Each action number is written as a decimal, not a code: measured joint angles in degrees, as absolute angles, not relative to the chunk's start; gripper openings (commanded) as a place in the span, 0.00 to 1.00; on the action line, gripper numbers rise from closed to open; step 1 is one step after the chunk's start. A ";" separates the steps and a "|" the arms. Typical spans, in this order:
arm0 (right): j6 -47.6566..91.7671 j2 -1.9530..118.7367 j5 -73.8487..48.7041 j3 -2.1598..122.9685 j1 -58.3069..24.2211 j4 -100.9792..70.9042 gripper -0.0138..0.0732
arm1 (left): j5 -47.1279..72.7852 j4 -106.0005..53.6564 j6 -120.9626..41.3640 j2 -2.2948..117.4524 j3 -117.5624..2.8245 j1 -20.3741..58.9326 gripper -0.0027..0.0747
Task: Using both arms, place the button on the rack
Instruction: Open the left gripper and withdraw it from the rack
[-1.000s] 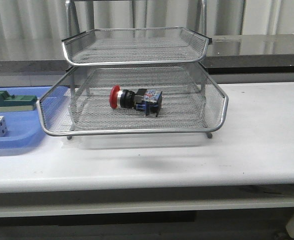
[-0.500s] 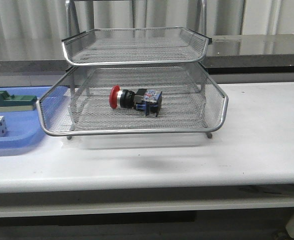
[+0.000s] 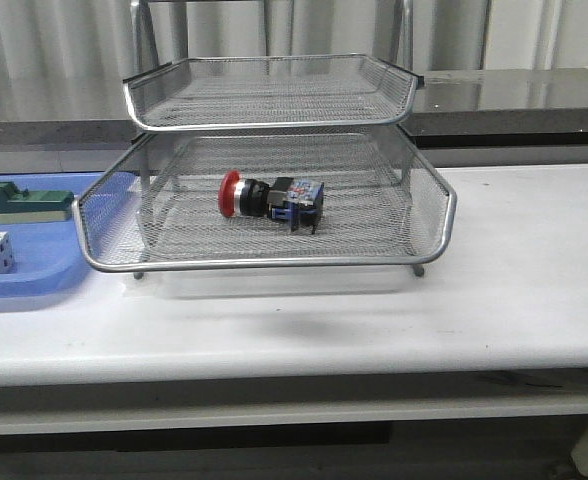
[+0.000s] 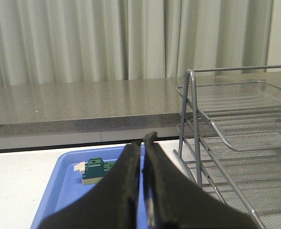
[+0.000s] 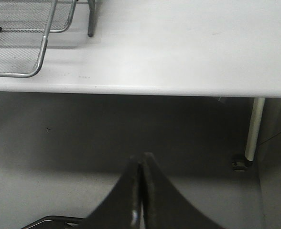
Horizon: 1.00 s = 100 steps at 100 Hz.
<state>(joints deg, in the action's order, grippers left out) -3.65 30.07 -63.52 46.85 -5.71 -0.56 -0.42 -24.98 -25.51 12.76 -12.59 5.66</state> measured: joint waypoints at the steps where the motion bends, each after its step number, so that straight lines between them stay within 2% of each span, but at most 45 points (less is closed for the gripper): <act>1: -3.65 30.07 -63.52 46.85 -5.71 -0.56 0.08 | -0.42 -24.98 -25.51 12.76 -12.59 5.66 0.01; 100: -3.65 30.07 -59.66 46.85 -5.71 -1.96 0.08 | -0.42 -24.98 -25.51 12.76 -12.59 5.66 0.01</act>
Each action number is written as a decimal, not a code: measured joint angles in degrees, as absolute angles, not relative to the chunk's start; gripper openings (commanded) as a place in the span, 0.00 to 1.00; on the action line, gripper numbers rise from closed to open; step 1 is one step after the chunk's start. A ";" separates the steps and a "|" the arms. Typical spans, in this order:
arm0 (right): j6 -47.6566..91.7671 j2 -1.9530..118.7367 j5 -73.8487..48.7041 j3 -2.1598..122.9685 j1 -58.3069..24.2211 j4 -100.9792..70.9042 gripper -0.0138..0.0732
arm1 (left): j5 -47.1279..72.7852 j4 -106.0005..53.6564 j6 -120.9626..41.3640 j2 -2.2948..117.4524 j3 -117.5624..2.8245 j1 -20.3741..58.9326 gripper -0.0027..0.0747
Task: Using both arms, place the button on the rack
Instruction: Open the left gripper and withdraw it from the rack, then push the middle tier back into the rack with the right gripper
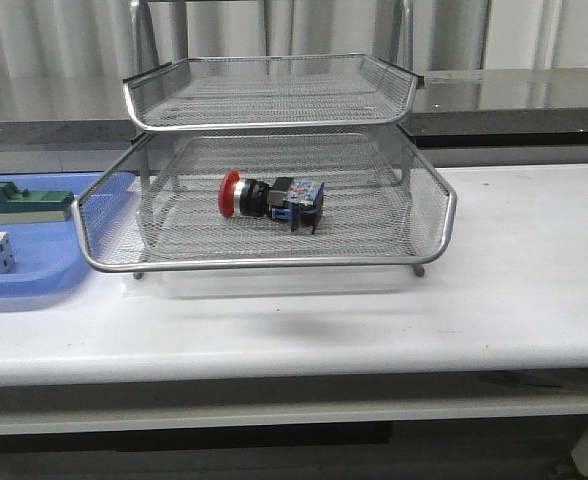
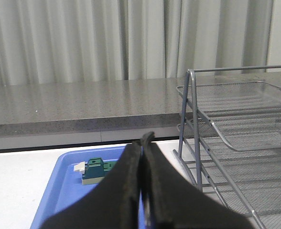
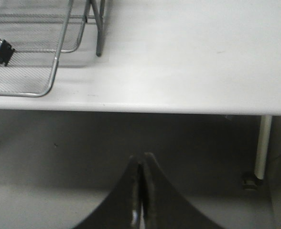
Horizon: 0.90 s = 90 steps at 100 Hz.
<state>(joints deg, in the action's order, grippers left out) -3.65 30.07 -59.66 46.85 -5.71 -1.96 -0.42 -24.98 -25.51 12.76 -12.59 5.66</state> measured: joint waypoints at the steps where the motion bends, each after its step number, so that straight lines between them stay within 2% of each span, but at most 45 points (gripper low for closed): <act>1: -3.65 30.07 -59.48 46.85 -5.71 -2.27 0.08 | -0.42 -24.98 -25.51 12.76 -12.59 5.66 0.01; 24: -3.65 33.32 -51.51 46.85 -5.71 -12.57 0.08 | -0.42 -24.98 -25.51 12.76 -12.59 5.66 0.01; 51: 1.01 49.53 -49.22 46.85 -6.66 -26.63 0.08 | -0.42 -24.98 -25.51 12.76 -12.59 5.66 0.01; 68: 6.52 59.72 -46.78 46.85 -9.98 -34.78 0.08 | -0.42 -24.98 -25.51 12.76 -12.59 5.66 0.01; 90: 8.34 70.57 -40.73 46.85 -16.73 -37.35 0.08 | -0.42 -25.01 -25.51 12.76 -12.59 5.66 0.01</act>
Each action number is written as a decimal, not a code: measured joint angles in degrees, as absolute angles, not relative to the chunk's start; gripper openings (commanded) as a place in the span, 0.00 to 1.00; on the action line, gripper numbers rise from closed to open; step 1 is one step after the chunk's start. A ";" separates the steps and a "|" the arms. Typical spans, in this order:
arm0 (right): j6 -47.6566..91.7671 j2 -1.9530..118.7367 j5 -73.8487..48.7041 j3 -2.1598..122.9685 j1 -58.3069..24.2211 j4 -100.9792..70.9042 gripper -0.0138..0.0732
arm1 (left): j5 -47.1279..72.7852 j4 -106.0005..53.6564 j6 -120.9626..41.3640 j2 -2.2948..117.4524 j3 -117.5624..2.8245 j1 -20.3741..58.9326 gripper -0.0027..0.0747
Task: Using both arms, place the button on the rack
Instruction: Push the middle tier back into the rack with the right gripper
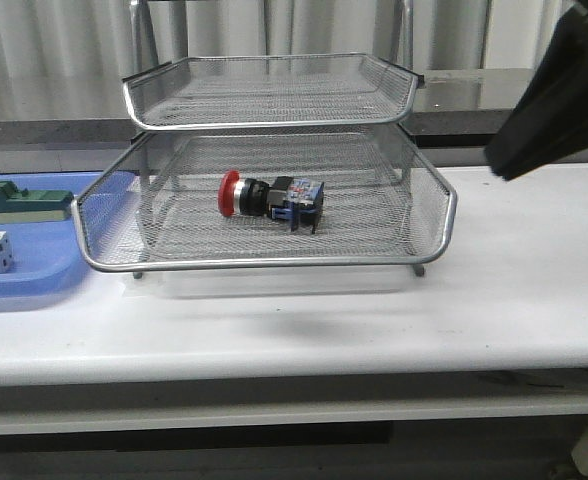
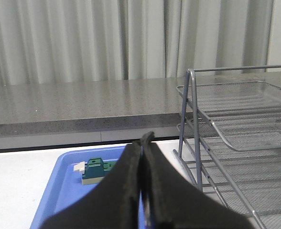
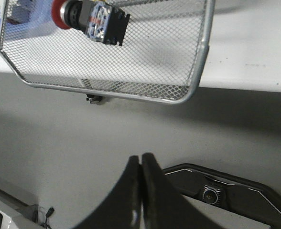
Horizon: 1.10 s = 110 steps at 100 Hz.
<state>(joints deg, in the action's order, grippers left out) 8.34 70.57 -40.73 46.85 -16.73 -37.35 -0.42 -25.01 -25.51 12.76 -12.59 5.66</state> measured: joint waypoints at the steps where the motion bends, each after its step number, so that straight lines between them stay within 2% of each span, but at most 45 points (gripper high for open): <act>1: 8.33 70.87 -40.31 46.85 -16.95 -37.35 0.08 | -0.42 -25.01 -25.51 12.76 -12.59 5.66 0.01; 51: 8.58 89.15 -25.58 46.97 -31.06 -39.76 0.08 | -0.42 -25.01 -25.51 12.76 -12.59 5.66 0.01; 110: 11.02 92.30 -13.54 47.90 -31.61 -40.47 0.08 | -0.42 -25.01 -25.51 12.76 -12.59 5.66 0.01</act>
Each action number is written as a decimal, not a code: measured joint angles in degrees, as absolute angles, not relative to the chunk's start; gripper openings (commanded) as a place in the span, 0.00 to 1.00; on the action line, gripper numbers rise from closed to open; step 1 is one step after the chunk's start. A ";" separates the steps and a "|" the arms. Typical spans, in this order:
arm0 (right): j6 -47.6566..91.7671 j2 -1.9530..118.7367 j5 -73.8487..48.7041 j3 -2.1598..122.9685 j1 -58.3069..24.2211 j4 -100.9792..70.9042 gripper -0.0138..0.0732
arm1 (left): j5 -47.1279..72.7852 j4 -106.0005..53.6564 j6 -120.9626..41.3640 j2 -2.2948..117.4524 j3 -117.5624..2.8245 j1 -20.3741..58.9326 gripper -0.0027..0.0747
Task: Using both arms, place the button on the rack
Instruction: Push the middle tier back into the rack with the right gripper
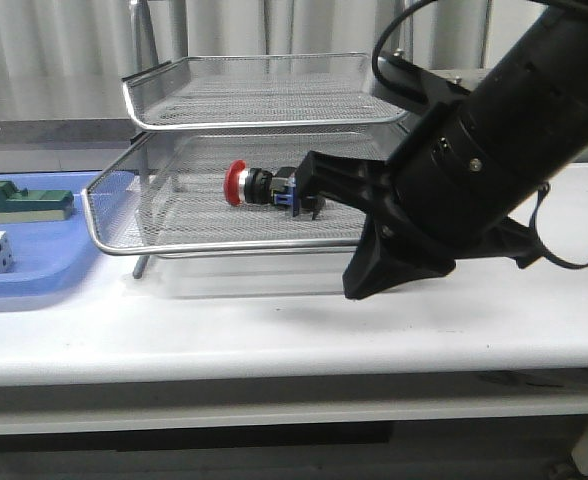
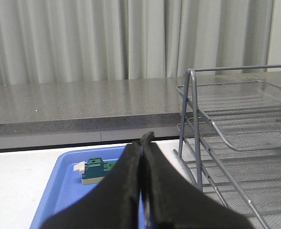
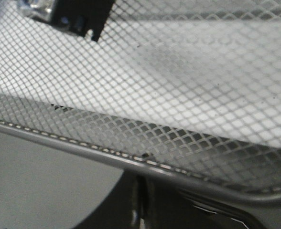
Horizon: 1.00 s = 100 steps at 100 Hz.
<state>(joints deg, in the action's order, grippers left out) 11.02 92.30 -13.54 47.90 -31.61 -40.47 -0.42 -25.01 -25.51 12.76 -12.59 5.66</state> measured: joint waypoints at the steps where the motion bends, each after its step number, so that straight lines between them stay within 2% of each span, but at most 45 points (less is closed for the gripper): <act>1: 11.03 92.29 -13.54 48.15 -31.61 -40.47 0.08 | -0.42 -25.01 -25.51 12.76 -12.59 5.66 0.01; 66: 12.31 106.46 -14.90 67.16 -31.61 -36.64 0.08 | -0.42 -25.01 -25.51 12.76 -12.59 5.66 0.01; 100: 12.31 108.12 -15.32 70.77 -29.21 -34.83 0.08 | -0.42 -25.01 -25.51 12.76 -12.59 5.66 0.01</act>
<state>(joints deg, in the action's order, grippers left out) 12.31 108.12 -15.32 70.77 -29.21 -34.83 -0.42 -25.01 -25.51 12.76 -12.59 5.66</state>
